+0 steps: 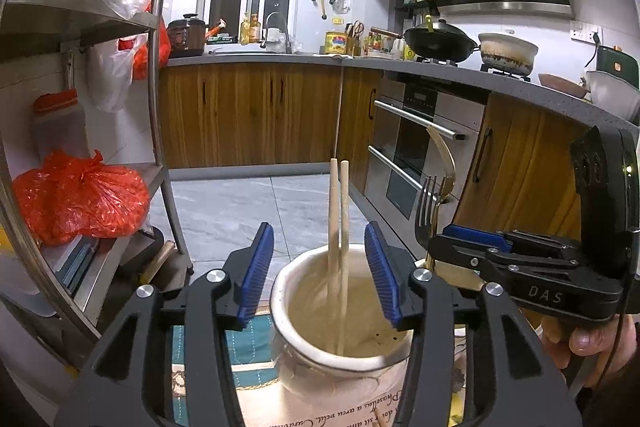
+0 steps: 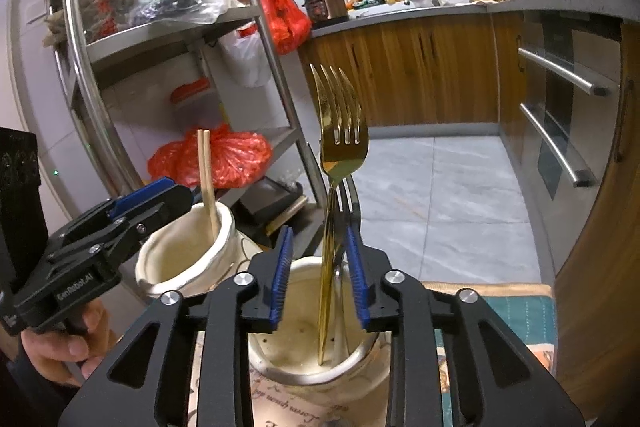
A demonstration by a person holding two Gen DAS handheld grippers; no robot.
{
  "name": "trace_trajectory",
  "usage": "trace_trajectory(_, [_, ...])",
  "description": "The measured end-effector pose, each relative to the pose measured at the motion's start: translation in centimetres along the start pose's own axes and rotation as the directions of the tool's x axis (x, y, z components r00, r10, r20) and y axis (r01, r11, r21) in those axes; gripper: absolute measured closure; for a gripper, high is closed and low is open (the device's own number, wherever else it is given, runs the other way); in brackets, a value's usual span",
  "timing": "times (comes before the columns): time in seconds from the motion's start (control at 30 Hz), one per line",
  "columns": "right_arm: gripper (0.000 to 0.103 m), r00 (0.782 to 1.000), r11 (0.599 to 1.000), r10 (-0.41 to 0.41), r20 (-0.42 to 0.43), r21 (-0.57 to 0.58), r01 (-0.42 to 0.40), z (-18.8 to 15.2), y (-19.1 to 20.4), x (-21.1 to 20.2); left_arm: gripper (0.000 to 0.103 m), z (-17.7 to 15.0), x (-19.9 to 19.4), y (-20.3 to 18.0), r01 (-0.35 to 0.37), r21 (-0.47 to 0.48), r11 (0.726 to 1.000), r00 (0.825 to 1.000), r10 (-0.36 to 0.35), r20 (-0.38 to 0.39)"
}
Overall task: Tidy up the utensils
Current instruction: 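Open both tools to release the chopstick and gold fork into the pots, then lower both tools toward the chopsticks and silver spoon on the cloth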
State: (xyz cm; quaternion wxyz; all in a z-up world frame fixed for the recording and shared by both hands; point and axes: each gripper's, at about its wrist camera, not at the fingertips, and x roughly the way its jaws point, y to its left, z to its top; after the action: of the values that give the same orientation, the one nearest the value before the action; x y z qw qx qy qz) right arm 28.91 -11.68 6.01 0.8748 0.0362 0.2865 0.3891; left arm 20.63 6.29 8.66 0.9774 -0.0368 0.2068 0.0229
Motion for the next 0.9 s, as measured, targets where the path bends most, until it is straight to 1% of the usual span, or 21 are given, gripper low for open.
trace_trajectory(0.13, [0.066,1.000,1.000,-0.013,0.009,-0.026,0.013,-0.2,0.3,-0.9,0.047,-0.2,-0.6,0.2,-0.004,0.003,1.000,1.000,0.004,0.003])
trace_trajectory(0.2, [0.066,1.000,0.999,-0.022,0.012,-0.045,0.022,-0.4,0.5,-1.6,0.041,-0.3,-1.0,0.5,-0.013,0.002,1.000,1.000,0.013,0.008])
trace_trajectory(0.33, [0.063,0.999,0.996,-0.034,0.006,-0.077,0.034,-0.9,0.7,-2.7,0.040,-0.9,-1.9,1.2,-0.017,0.004,1.000,1.000,0.017,-0.002])
trace_trajectory(0.5, [0.063,0.999,0.993,-0.048,-0.009,-0.106,0.047,-1.9,1.0,-4.2,0.040,-1.6,-3.7,1.9,-0.013,0.003,1.000,1.000,0.013,-0.009])
trace_trajectory(0.63, [0.063,0.998,0.993,-0.058,-0.023,-0.107,0.055,-3.2,1.3,-5.3,0.040,-2.3,-5.1,1.7,-0.019,0.012,1.000,1.000,0.019,-0.019])
trace_trajectory(0.7, [0.062,0.997,0.993,-0.063,-0.033,-0.102,0.060,-4.0,1.4,-5.8,0.038,-2.8,-5.7,1.7,-0.026,0.010,1.000,0.999,0.026,-0.024])
trace_trajectory(0.8, [0.062,0.997,0.994,-0.066,-0.051,-0.096,0.061,-5.1,1.4,-6.7,0.037,-3.7,-6.6,2.0,-0.026,-0.007,1.000,0.999,0.025,-0.043])
trace_trajectory(0.9, [0.060,0.993,0.993,-0.078,-0.084,-0.093,0.070,-6.2,1.3,-7.1,0.037,-5.0,-7.2,2.1,-0.024,-0.012,1.000,0.996,0.023,-0.081])
